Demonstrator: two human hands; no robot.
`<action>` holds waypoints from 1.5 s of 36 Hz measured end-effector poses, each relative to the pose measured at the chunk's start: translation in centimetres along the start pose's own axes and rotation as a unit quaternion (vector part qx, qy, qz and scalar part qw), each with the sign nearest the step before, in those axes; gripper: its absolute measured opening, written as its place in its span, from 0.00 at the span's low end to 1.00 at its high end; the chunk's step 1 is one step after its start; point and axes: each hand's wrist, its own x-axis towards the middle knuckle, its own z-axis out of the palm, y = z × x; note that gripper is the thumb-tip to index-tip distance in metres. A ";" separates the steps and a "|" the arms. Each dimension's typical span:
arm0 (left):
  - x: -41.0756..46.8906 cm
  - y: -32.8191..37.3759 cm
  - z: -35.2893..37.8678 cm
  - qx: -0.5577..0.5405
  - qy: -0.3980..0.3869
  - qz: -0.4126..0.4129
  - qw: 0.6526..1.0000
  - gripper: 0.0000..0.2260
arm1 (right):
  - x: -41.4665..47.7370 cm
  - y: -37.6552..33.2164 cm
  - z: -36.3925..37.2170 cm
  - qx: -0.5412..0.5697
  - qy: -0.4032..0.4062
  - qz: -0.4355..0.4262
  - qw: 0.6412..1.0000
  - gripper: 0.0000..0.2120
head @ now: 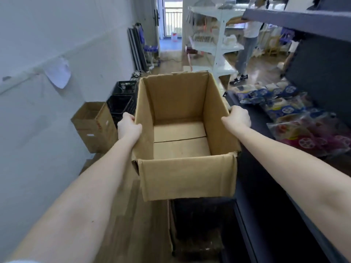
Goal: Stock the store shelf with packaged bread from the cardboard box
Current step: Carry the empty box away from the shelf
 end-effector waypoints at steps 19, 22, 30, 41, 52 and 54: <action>10.2 -14.7 -15.5 0.019 0.099 -0.046 0.994 0.11 | -5.5 -19.9 14.3 0.133 -0.039 -0.055 0.989 0.12; 11.4 -16.7 -17.7 0.022 0.107 -0.058 0.992 0.08 | -6.2 -22.8 16.9 0.136 -0.054 -0.075 0.986 0.12; 15.1 -22.8 -23.4 0.060 0.118 -0.078 0.988 0.11 | -8.5 -29.4 24.4 0.139 -0.098 -0.097 0.981 0.12; 21.9 -29.1 -25.1 0.076 0.117 -0.145 0.980 0.12 | -6.3 -37.2 32.1 0.077 -0.154 -0.126 0.977 0.09; 35.9 -30.2 -24.6 0.073 0.140 -0.153 0.976 0.09 | 2.7 -46.1 39.5 0.071 -0.166 -0.145 0.973 0.13; 38.8 -30.0 -24.2 0.076 0.142 -0.158 0.974 0.09 | 5.0 -47.8 40.4 0.071 -0.170 -0.147 0.972 0.13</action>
